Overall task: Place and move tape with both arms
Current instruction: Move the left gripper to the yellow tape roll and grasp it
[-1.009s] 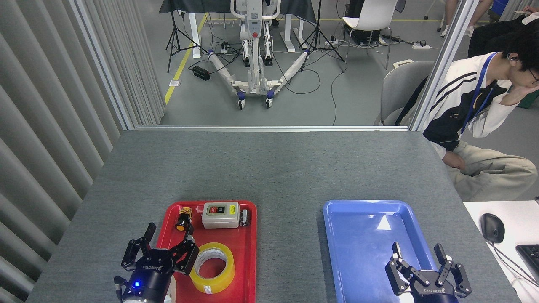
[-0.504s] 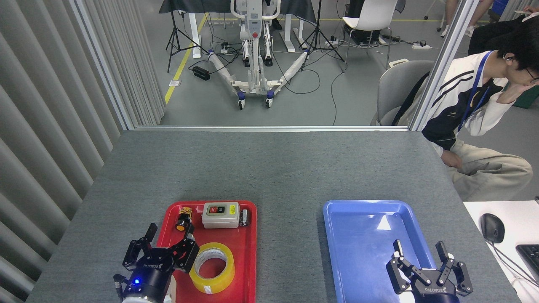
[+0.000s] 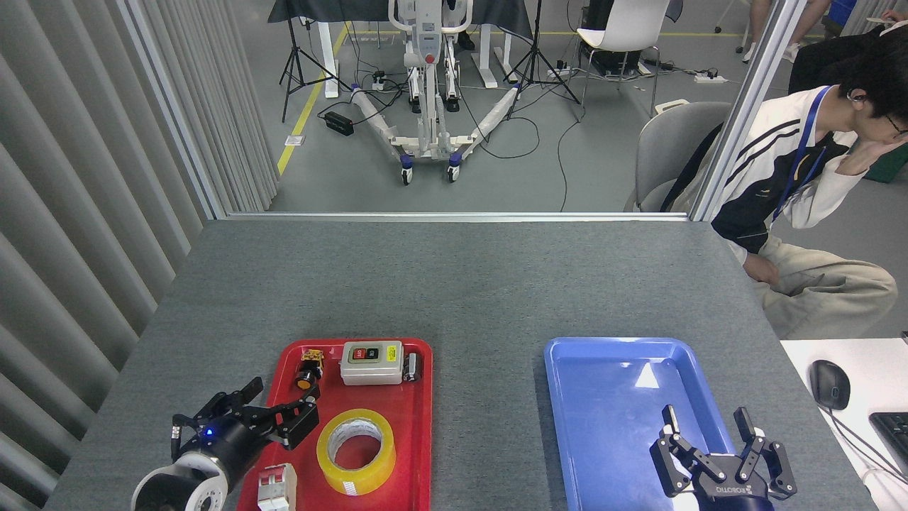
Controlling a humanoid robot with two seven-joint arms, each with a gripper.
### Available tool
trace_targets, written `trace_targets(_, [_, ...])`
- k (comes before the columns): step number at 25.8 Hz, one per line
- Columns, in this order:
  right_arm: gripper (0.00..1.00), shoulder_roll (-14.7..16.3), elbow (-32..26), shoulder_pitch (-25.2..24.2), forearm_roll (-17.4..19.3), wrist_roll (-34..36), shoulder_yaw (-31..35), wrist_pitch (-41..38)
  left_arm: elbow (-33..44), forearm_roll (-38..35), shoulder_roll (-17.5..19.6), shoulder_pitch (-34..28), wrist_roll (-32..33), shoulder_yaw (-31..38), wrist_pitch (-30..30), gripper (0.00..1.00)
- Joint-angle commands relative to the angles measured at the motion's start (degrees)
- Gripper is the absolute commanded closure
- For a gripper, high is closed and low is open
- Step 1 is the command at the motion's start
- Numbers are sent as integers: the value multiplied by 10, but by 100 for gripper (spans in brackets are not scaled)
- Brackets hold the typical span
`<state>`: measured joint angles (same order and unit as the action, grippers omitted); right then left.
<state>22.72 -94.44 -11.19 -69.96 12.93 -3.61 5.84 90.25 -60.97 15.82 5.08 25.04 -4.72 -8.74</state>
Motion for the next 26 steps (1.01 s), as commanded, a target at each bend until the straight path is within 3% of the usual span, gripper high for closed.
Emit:
trace_targets(1, [0, 0, 0, -1, -8, -4, 0, 3, -5, 6, 16, 2, 11, -12, -21, 0])
trace_targets(11, [0, -3, 0, -1, -9, -4, 0, 1, -81, 7, 17, 63, 54, -100, -21, 0])
trace_targets(26, [0, -5, 3, -1, -10, -9, 2, 3, -122, 6, 18, 86, 141, -140, -26, 1])
